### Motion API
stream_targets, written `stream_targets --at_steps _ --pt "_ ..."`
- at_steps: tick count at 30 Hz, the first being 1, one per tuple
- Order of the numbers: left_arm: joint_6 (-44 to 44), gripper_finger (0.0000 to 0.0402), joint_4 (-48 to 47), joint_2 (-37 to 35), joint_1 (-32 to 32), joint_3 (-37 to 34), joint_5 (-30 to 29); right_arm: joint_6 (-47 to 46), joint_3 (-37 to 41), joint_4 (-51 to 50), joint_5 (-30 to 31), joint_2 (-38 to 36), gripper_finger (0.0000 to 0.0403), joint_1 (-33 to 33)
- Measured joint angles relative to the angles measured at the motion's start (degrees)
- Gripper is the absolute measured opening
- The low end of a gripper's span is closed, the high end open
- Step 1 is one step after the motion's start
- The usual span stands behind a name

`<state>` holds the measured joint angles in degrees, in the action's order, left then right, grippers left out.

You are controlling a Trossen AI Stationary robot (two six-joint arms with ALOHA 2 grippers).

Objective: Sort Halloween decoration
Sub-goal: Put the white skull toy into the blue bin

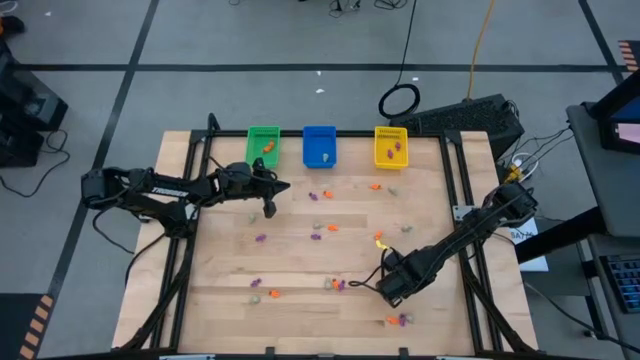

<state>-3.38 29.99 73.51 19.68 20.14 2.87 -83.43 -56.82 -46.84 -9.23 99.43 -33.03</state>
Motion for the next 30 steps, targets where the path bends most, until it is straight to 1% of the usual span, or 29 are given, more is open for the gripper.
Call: stream_targets --at_steps 6,9,14,17,23,27,30 --pt "0.00 0.0011 -0.02 -0.02 0.00 0.00 0.00 4.20 0.09 -0.12 -0.74 0.04 0.0051 1.60" --pt "0.00 0.0011 -0.02 0.01 0.00 0.00 -0.01 5.66 0.20 -0.12 -0.66 -0.93 0.0048 2.25" --pt "0.00 0.0011 -0.02 -0.01 0.02 0.00 0.00 7.16 0.13 -0.51 2.43 -4.71 0.0050 3.08" --pt "0.00 0.0011 -0.02 -0.01 0.02 0.00 0.00 8.48 0.02 -0.57 5.65 -8.03 0.0049 3.52" --pt "0.00 0.0011 -0.10 -0.02 0.00 0.00 0.00 14.84 -0.02 0.29 16.35 -15.48 0.0048 6.65" --pt "0.00 0.0011 -0.10 -0.01 0.02 0.00 0.00 23.30 -0.04 4.27 21.12 -18.99 0.0048 11.14" --pt "0.00 0.0011 -0.08 -0.01 0.00 0.00 0.00 31.79 -0.07 9.71 22.24 -19.99 0.0048 16.29"
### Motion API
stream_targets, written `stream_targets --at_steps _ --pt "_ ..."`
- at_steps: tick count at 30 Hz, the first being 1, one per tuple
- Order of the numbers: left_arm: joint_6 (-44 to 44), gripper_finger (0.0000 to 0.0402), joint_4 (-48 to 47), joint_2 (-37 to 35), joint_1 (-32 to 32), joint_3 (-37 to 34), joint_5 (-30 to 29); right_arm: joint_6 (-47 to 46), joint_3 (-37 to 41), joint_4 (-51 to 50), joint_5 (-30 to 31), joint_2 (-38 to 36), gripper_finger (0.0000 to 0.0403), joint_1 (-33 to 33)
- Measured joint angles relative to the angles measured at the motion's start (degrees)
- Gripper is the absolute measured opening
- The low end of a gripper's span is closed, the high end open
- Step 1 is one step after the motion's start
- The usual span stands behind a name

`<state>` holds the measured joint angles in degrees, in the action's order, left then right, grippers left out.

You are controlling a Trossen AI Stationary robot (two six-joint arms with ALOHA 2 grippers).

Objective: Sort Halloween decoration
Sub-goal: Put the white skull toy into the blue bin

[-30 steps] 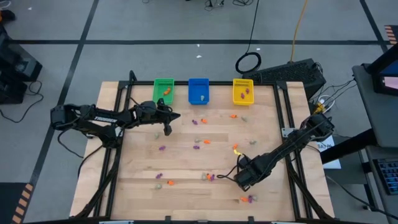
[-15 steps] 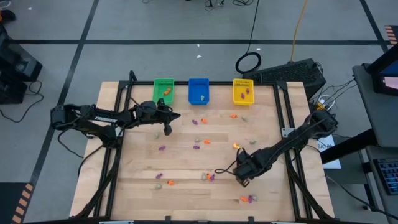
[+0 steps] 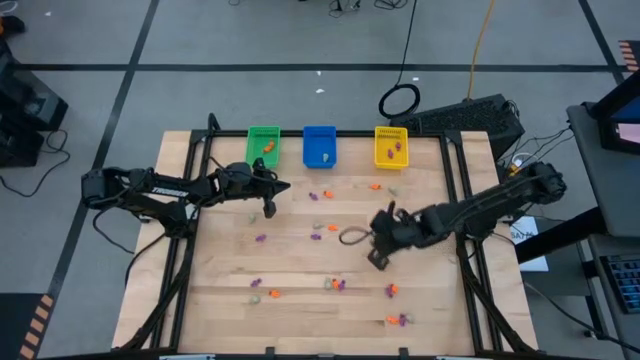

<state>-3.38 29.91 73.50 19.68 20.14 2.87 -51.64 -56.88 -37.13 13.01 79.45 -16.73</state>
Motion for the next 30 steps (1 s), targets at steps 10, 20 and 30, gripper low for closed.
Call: stream_targets --at_steps 10,20,30 --pt "-0.02 0.0011 -0.02 0.00 0.00 0.00 0.10 30.67 -0.07 21.08 -2.16 2.97 0.0047 25.01" --pt "0.00 0.0011 -0.01 0.00 0.01 0.00 0.33 45.11 -10.92 26.86 -12.71 17.99 0.0047 43.48" --pt "0.04 0.0011 -0.07 0.00 0.00 0.00 0.35 53.03 -30.26 17.88 -16.30 33.97 0.0047 47.86"
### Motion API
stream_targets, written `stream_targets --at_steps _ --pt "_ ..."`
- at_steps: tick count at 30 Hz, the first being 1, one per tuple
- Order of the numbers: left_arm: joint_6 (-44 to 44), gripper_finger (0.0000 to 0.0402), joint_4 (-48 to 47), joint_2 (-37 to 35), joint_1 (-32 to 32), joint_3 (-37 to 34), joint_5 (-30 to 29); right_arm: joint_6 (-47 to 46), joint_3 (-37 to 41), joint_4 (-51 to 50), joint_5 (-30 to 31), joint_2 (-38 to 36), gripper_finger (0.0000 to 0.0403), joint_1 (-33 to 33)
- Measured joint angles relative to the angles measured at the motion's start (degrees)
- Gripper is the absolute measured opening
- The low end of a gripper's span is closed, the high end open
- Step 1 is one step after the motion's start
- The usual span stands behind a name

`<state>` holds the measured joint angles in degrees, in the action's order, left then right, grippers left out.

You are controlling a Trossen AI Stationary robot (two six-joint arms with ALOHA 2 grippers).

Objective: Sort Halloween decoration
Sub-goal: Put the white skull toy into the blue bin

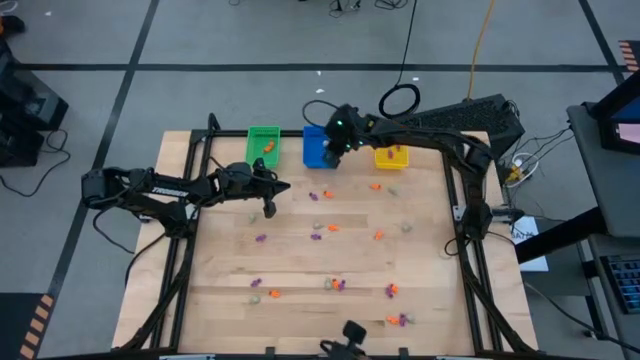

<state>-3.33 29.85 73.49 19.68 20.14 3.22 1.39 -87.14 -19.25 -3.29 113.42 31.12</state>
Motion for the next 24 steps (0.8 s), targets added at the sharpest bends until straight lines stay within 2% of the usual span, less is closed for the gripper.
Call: stream_targets --at_steps 8,18,24 --pt "0.00 0.0011 -0.39 0.00 0.00 0.00 0.02 4.15 -14.75 -8.67 0.00 10.40 0.0047 1.84" --pt "0.00 0.0011 -0.44 0.01 0.00 0.00 0.02 7.31 -36.98 -26.58 0.17 24.83 0.0047 1.94" --pt "-0.02 0.0011 -0.55 0.00 0.00 0.00 0.02 7.92 -41.04 -29.46 0.15 28.74 0.0047 2.39"
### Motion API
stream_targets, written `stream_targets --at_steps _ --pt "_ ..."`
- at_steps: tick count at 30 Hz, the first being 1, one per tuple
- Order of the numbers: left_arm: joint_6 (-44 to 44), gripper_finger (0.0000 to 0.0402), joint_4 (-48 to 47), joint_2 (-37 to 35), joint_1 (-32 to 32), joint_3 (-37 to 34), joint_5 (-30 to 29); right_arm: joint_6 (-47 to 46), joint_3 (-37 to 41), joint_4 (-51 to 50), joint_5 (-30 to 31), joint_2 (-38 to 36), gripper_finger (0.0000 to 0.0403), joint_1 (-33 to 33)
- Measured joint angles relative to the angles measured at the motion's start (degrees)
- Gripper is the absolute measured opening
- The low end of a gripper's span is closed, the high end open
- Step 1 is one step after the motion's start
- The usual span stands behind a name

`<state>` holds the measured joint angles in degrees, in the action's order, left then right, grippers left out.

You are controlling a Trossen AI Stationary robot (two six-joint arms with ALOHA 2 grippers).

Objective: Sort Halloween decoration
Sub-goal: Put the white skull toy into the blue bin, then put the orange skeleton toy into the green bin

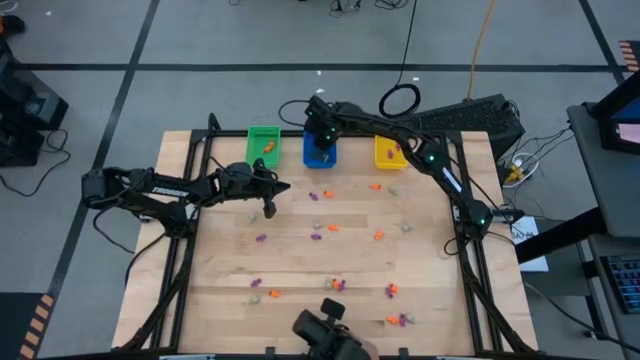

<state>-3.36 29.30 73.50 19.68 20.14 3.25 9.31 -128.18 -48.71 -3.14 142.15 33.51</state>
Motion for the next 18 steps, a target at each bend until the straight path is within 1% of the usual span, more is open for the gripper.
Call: stream_targets --at_steps 2,5,10,14,16,18 --pt "0.00 0.0011 -0.02 0.01 0.00 0.00 0.00 0.00 0.00 -0.16 0.10 0.07 0.0051 0.18" --pt "0.00 0.0011 -0.02 0.00 0.00 0.00 0.00 -0.02 -0.02 0.01 0.17 -0.21 0.0068 0.23" --pt "0.00 0.0011 -0.02 0.00 0.00 0.00 0.00 -0.03 -0.02 -0.55 0.24 -0.49 0.0118 0.11" --pt "0.00 0.0011 -0.02 0.00 0.00 0.00 0.00 -0.84 -0.02 -2.04 0.17 -2.46 0.0155 -0.30" --pt "0.00 0.0011 -0.02 0.00 0.00 0.00 0.00 -1.59 -0.02 -3.22 -0.01 -3.73 0.0163 -0.39" --pt "0.00 0.0011 0.00 0.01 0.00 0.00 0.00 -2.36 -0.02 -4.74 -0.05 -4.99 0.0159 -0.50"
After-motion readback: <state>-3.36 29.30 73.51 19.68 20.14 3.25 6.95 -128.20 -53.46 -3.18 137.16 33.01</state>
